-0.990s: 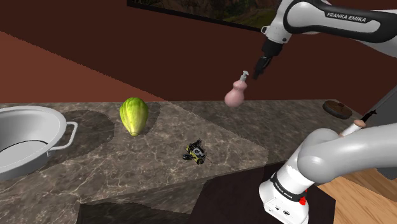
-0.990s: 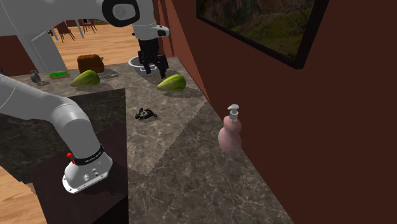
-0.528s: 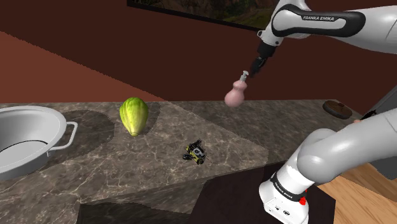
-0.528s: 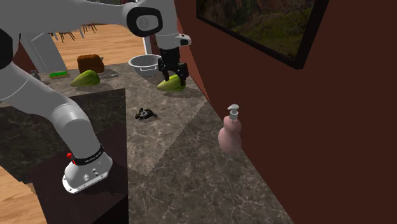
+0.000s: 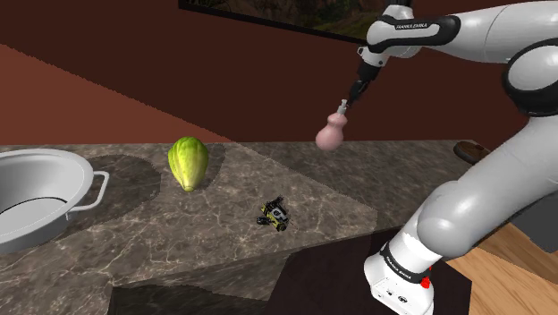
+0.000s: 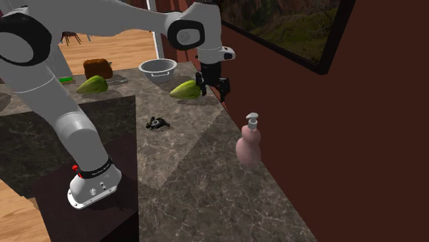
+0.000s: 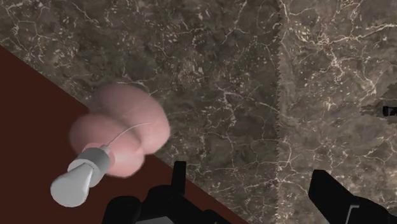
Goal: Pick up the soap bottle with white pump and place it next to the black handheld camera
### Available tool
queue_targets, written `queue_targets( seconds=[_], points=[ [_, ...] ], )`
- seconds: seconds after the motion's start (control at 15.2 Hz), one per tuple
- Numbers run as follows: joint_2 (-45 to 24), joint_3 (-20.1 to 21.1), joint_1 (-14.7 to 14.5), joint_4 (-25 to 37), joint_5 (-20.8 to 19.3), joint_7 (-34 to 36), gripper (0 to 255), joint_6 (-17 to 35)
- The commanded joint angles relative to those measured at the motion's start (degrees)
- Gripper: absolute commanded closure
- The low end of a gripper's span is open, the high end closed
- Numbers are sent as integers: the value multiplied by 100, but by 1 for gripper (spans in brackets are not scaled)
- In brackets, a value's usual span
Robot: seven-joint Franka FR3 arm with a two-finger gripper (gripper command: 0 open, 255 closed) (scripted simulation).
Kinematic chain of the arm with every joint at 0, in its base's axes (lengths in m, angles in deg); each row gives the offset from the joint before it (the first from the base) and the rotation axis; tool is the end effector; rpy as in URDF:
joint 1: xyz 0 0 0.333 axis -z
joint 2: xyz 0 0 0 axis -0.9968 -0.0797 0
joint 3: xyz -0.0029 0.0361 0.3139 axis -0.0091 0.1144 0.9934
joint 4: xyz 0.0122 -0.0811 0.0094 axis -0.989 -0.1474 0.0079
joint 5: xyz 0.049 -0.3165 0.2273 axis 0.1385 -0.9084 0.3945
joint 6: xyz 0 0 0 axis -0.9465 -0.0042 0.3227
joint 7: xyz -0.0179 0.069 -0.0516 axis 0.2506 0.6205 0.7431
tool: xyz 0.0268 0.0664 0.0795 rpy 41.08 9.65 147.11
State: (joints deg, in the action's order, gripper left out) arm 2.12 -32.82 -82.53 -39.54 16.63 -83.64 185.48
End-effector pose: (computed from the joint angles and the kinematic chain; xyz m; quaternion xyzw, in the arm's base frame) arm 0.4394 -0.2917 0.5343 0.9979 0.0554 0.0326 0.0127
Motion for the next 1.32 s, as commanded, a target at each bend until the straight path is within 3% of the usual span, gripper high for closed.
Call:
queue_targets(
  seconds=[0.0, 0.4, 0.79, 1.25],
  points=[
    [-443, -168, 39, 321, 243, -288, 0, 84],
    [-1935, -472, 442, 1587, 1198, -1189, 0, 62],
    [-3451, -390, 1239, 3243, 2076, -1790, 0, -314],
    [-3568, -331, 1218, 2872, 2155, -1853, 0, 155]
  ],
)
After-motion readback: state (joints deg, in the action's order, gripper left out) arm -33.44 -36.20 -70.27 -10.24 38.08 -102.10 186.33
